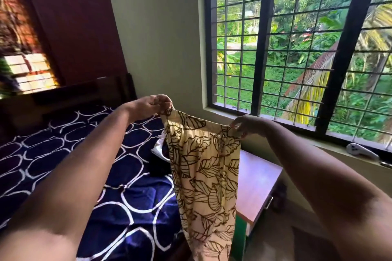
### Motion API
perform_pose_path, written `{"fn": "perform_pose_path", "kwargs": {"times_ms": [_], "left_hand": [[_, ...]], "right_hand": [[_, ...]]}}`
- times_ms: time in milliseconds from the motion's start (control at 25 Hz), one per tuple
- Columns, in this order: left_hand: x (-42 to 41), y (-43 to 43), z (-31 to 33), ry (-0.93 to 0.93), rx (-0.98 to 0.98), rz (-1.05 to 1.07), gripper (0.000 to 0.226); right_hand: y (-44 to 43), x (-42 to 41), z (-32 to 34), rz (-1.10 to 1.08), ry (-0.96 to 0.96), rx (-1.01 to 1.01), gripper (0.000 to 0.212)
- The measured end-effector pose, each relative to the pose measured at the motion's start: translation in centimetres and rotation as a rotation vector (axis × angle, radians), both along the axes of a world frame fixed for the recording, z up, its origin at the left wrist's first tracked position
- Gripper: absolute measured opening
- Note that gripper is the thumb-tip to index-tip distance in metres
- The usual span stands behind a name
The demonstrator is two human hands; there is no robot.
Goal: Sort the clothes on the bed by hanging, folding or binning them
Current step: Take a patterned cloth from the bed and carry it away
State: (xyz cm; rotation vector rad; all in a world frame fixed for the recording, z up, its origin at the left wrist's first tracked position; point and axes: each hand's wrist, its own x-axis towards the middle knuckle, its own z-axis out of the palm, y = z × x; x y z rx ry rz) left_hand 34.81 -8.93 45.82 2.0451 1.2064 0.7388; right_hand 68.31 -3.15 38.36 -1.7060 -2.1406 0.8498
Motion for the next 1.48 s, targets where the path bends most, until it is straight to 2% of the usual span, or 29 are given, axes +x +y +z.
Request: {"fn": "perform_pose_path", "kwargs": {"times_ms": [40, 80, 200, 320, 400, 480, 600, 680, 760, 800, 840, 920, 960, 1000, 1120, 1240, 1280, 1360, 1440, 1480], "left_hand": [[0.4, -0.2, 0.1, -0.023, -0.003, -0.011, 0.014], [1.0, -0.6, 0.2, -0.048, 0.012, -0.018, 0.016], [2.7, -1.7, 1.5, -0.129, 0.099, -0.022, 0.016], [3.1, -2.4, 2.6, -0.145, 0.122, -0.084, 0.059], [2.6, -2.4, 2.3, -0.094, 0.071, -0.107, 0.071], [1.9, -2.4, 1.6, 0.046, 0.026, -0.076, 0.063], [0.3, -2.8, 0.3, 0.466, 0.124, 0.088, 0.033], [-0.8, -3.2, -0.5, 0.674, 0.257, 0.167, 0.027], [-2.2, -3.1, -1.5, 0.779, 0.433, 0.178, 0.026], [-3.3, -3.0, -2.0, 0.768, 0.503, 0.195, 0.026], [-4.3, -2.9, -2.4, 0.714, 0.532, 0.227, 0.027], [-5.9, -3.0, -3.4, 0.494, 0.479, 0.297, 0.029], [-6.1, -3.2, -3.7, 0.371, 0.43, 0.327, 0.029], [-6.1, -3.3, -4.1, 0.252, 0.388, 0.353, 0.031], [-5.3, -2.9, -4.7, 0.001, 0.341, 0.448, 0.026], [-4.8, -2.3, -4.9, -0.262, 0.317, 0.437, 0.025], [-4.6, -2.3, -4.8, -0.34, 0.325, 0.407, 0.026], [-4.4, -1.9, -4.6, -0.39, 0.346, 0.387, 0.033], [-4.3, -1.3, -4.6, -0.301, 0.336, 0.462, 0.043], [-4.3, -1.0, -4.7, -0.246, 0.335, 0.515, 0.043]], "right_hand": [[-0.3, 0.0, 0.3, 0.005, 0.033, -0.057, 0.027], [-0.5, -0.1, 0.5, 0.01, -0.02, -0.09, 0.025], [-0.9, -1.1, -1.1, 0.037, -0.277, -0.169, 0.02], [-1.3, -2.8, -4.0, 0.082, -0.356, -0.258, 0.019], [-1.5, -3.5, -4.8, 0.073, -0.335, -0.22, 0.014], [-1.0, -3.2, -4.6, 0.106, -0.306, -0.095, 0.026], [0.5, -1.9, -3.7, 0.279, -0.294, 0.175, 0.046], [1.1, -1.8, -2.4, 0.266, -0.111, 0.226, 0.051], [0.8, -1.8, -0.2, 0.18, 0.045, 0.229, 0.046], [0.5, -1.5, 0.6, 0.143, 0.093, 0.193, 0.039], [0.3, -1.0, 1.4, 0.136, 0.06, 0.182, 0.044], [0.5, 0.3, 2.2, 0.187, -0.091, 0.193, 0.083], [0.5, 0.6, 2.4, 0.215, -0.177, 0.206, 0.089], [0.5, 0.6, 2.5, 0.257, -0.214, 0.251, 0.082], [0.4, 0.1, 3.2, 0.237, -0.106, 0.368, 0.039], [-0.2, 0.0, 4.2, 0.157, -0.221, 0.478, 0.022], [-0.2, 0.1, 4.2, 0.138, -0.194, 0.484, 0.015], [-0.2, 0.9, 4.2, 0.139, 0.132, 0.419, 0.015], [-0.7, 1.5, 4.2, 0.175, 0.46, 0.342, 0.033], [-0.7, 1.8, 4.1, 0.173, 0.535, 0.3, 0.041]]}}
